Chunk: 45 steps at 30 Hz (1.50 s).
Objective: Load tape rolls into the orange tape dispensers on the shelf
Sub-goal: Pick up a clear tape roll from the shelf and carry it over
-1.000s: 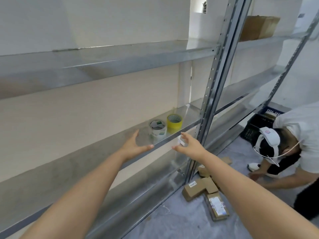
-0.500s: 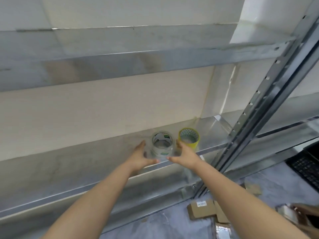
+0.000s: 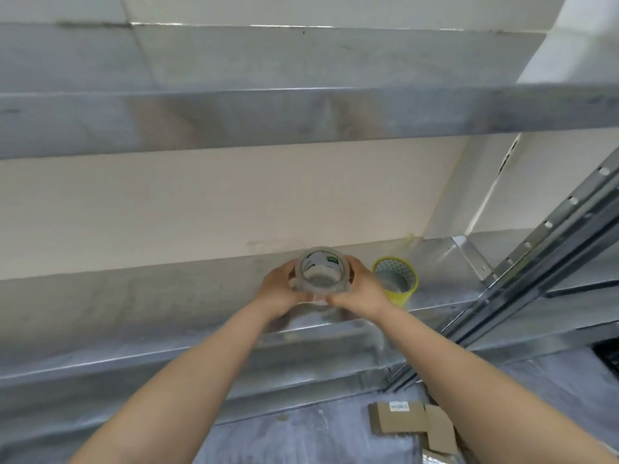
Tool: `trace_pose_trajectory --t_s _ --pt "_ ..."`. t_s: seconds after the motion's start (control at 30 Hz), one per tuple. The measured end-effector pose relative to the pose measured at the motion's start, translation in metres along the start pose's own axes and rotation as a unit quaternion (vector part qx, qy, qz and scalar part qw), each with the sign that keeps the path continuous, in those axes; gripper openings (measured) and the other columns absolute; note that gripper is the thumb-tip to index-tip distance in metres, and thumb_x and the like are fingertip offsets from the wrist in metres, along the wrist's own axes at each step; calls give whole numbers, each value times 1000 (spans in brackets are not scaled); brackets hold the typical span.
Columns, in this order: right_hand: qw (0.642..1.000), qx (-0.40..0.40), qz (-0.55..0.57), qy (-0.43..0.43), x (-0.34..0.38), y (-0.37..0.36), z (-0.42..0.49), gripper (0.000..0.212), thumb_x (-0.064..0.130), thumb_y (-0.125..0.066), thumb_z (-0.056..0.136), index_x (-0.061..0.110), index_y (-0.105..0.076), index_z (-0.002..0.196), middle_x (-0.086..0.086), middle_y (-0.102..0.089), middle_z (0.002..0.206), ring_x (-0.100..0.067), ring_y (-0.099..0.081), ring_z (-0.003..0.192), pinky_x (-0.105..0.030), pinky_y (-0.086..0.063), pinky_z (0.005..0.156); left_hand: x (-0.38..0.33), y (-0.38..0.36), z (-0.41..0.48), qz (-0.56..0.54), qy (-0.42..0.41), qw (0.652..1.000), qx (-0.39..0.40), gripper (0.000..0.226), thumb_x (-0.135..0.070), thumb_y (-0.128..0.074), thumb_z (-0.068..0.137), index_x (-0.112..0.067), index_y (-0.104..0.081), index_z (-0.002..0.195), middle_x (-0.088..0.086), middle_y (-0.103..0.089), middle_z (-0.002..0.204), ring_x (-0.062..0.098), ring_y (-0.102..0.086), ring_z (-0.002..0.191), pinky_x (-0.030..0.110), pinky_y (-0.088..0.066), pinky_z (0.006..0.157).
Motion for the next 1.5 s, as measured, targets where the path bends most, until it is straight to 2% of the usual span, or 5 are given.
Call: trace_pose_trajectory --t_s 0.27,0.53,0.7,0.97,1.5 --pt "987 101 34 122 123 -79 18 60 31 -82 50 43 -47 98 19 -59 100 -10 -60 100 -25 -48 83 9 141 -74 6 14 986 -163 68 -20 -86 58 -20 -57 120 0 -66 120 16 -59 113 35 -48 97" --pt "947 198 37 252 254 -223 -23 66 49 -79 45 46 -41 100 23 -55 98 -3 -56 93 -15 -41 72 75 278 -201 2 73 957 -280 75 -10 -85 58 -12 -53 125 -1 -62 115 7 -55 106 10 -38 83" --pt "941 203 44 268 292 -292 -40 68 35 -83 52 29 -50 111 13 -57 103 -6 -56 95 -13 -41 72 118 331 -244 -5 69 953 -296 74 -6 -84 58 -10 -53 125 2 -62 116 9 -55 107 0 -40 74" --pt "946 194 48 256 357 -388 -63 66 31 -85 51 34 -48 105 12 -59 102 -8 -59 93 -18 -44 77 179 420 -293 -20 72 954 -290 78 -7 -84 60 -11 -50 130 7 -60 128 19 -53 121 33 -41 105" --pt "956 178 26 232 416 -508 -73 69 31 -84 51 25 -51 111 3 -62 109 -16 -60 102 -36 -51 90 268 520 -324 -16 55 964 -259 77 -11 -84 60 -12 -50 129 7 -60 128 20 -54 120 39 -41 106"
Point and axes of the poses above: each hand's wrist, its own z-axis towards the middle knuckle, its own y-axis out of the back of the hand, x = y × z, the point moved 5 cm from there along z, towards the middle knuckle
